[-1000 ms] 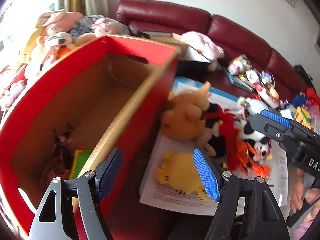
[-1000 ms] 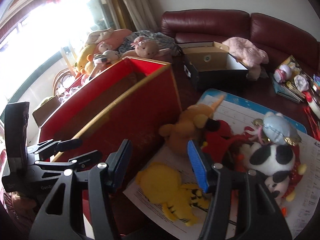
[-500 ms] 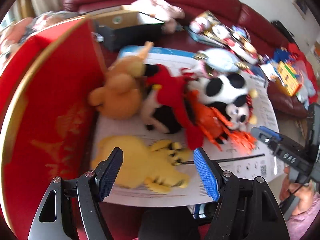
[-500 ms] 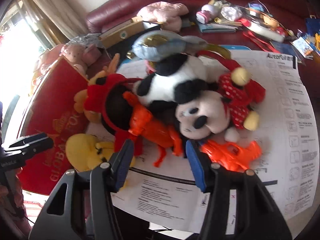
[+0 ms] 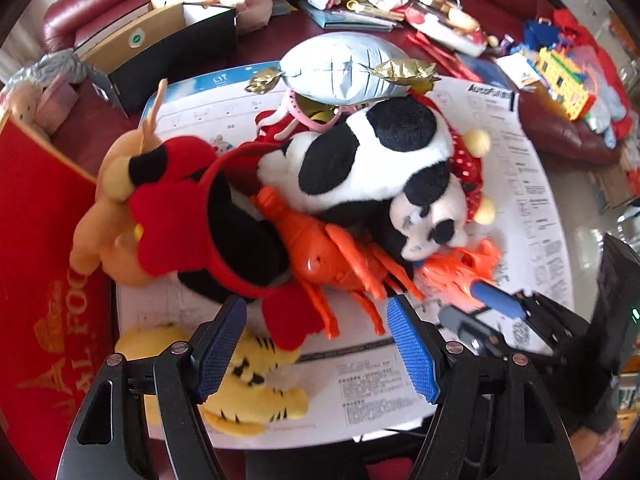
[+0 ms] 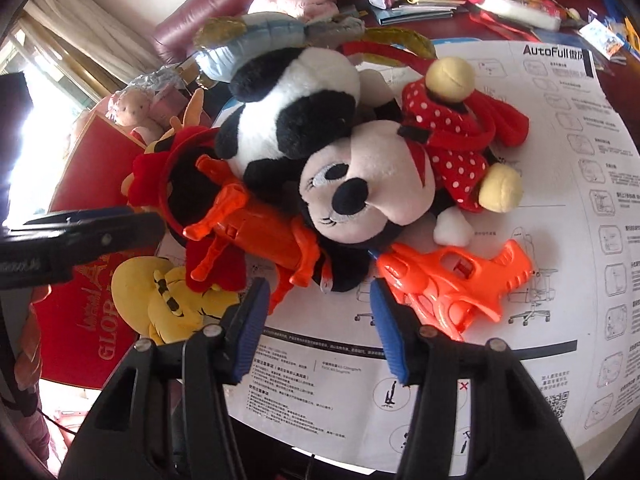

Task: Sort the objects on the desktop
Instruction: 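Reach the left tool toward the orange toy horse on the sheet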

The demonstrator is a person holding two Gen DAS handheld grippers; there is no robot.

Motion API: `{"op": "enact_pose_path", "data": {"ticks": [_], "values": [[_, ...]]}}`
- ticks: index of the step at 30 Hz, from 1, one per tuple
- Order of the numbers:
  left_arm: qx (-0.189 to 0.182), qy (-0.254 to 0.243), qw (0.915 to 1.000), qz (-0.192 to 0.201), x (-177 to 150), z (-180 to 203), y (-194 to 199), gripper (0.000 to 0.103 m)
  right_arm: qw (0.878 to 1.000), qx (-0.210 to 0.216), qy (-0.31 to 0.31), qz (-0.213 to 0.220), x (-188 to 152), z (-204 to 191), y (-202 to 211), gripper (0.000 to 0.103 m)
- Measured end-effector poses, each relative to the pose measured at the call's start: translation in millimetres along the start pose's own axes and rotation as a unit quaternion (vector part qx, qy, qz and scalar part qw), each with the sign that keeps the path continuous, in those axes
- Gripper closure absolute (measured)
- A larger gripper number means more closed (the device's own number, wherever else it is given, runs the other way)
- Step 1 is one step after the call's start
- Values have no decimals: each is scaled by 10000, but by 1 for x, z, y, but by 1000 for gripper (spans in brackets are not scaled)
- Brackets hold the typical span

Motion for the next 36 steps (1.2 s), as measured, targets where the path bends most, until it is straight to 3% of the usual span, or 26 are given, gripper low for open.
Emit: {"op": "enact_pose_path", "data": {"ticks": [8, 9, 11, 13, 22, 31, 36], "values": [[257, 76, 9993, -252, 8, 10, -37, 30, 9998, 145, -119, -31, -1, 13, -7, 57], [262, 49, 9993, -251, 7, 10, -39, 34, 9998, 163, -111, -41, 0, 13, -8, 59], [223, -1, 9994, -261, 4, 10, -42, 54, 9997, 200, -88, -63, 0, 13, -10, 62], [155, -29, 9994, -302, -1, 6, -47, 62, 9997, 226, -44, -87, 2, 12, -13, 69], [36, 24, 9987, -517, -12, -24, -60, 63, 9984, 481, 101, -279, 3, 1, -31, 74], [-52, -64, 9987, -497, -13, -26, -60, 63, 9960, 650, 148, -593, 2, -14, -62, 74], [-68, -70, 9987, -508, -14, -29, -63, 63, 9959, 602, 168, -658, 7, -20, -78, 82]]}}
Point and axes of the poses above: each gripper's, at about its wrist camera, not at the fingertips, and y roughly against the way its jaws point, z to its right, x to its top, the point moved 2 cm from there along -y, roughly the way its jaws point, and after that the axes turned 13 degrees about y, right-handed, at the moved point
